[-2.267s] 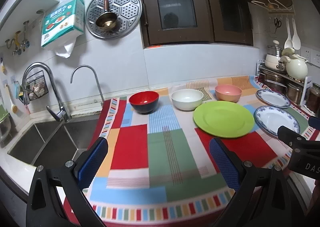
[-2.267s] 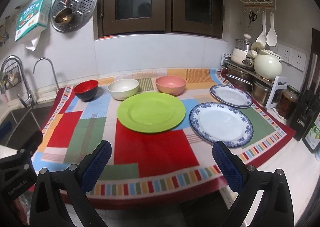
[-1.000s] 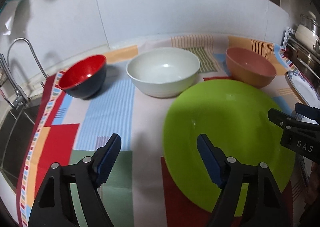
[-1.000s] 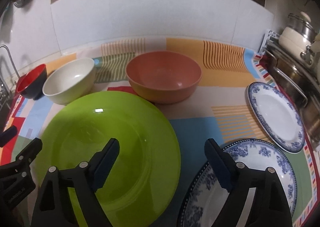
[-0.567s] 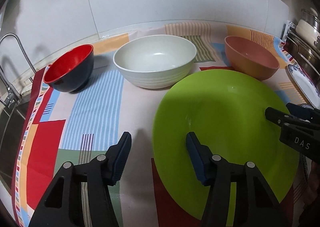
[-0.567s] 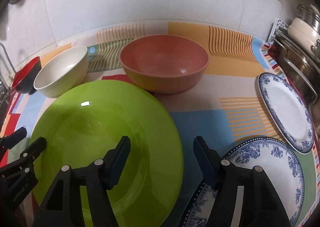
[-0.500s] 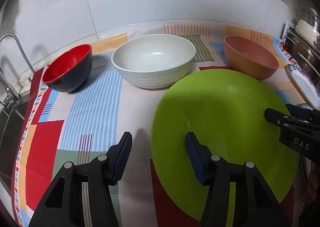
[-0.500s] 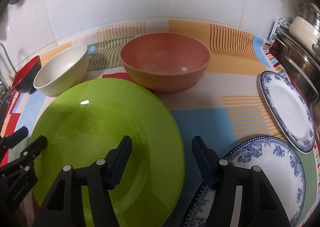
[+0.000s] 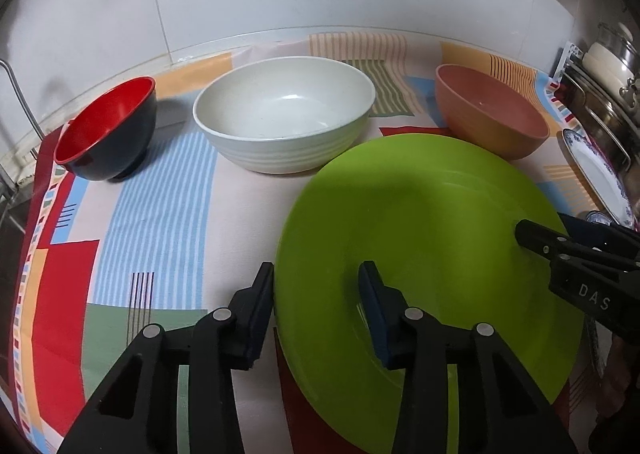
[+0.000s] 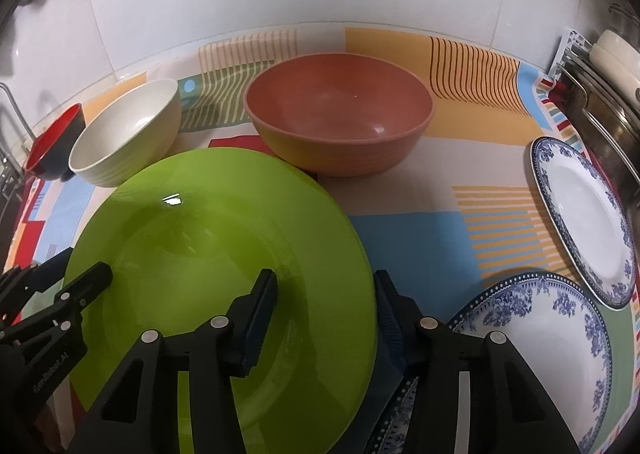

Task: Organize plates and bowls
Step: 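Close both grippers on the rim of the lime-green plate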

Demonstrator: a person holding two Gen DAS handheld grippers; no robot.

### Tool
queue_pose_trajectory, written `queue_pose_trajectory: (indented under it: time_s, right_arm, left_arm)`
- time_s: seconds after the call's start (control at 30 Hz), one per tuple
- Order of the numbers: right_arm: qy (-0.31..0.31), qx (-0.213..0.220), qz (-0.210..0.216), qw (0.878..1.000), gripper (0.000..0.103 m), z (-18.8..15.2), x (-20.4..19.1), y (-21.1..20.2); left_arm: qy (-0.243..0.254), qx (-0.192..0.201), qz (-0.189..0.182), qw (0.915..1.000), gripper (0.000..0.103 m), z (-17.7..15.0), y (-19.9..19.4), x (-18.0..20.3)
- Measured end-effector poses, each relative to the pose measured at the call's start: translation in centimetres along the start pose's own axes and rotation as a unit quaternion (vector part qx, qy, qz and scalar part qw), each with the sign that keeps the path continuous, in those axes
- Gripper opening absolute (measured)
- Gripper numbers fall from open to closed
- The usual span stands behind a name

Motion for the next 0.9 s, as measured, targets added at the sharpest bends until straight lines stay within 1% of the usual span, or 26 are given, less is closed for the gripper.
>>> queue_pose_trajectory:
  time_s: [0.2, 0.43, 0.63, 0.9]
  right_arm:
    - [0.001, -0.004, -0.003, 1.0, 0.043, -0.1, 0.0, -0.2]
    - [-0.006, -0.004, 0.005, 1.0, 0.043, -0.8, -1.2, -1.3]
    - [-0.015, 0.002, 0.009, 1.0, 0.043, -1.7, -3.1, -3.1]
    - [-0.038, 0.024, 0.023, 0.999, 0.043, -1.8, -7.0, -5.6]
  left_arm:
    - [-0.007, 0.004, 0.012, 0.9999, 0.04, -0.2, -0.5, -0.3]
    - [-0.022, 0.007, 0.023, 0.9995, 0.04, -1.1, -2.0, -1.8]
    - [-0.036, 0.017, 0.032, 0.9987, 0.04, -2.0, -4.3, -3.8]
    - [-0.061, 0.043, 0.052, 0.9959, 0.04, -3.0, -7.9, -8.0]
Point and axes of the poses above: each gripper's, at about its wrist camera, not at the fingertips, and y roughly the way its jaws point, x to its right, z to its top, the point moved 4 cm from there along y, roughly the way its jaws point, and after that the axes turned 7 degrees about -y, right-handed, at the moved point
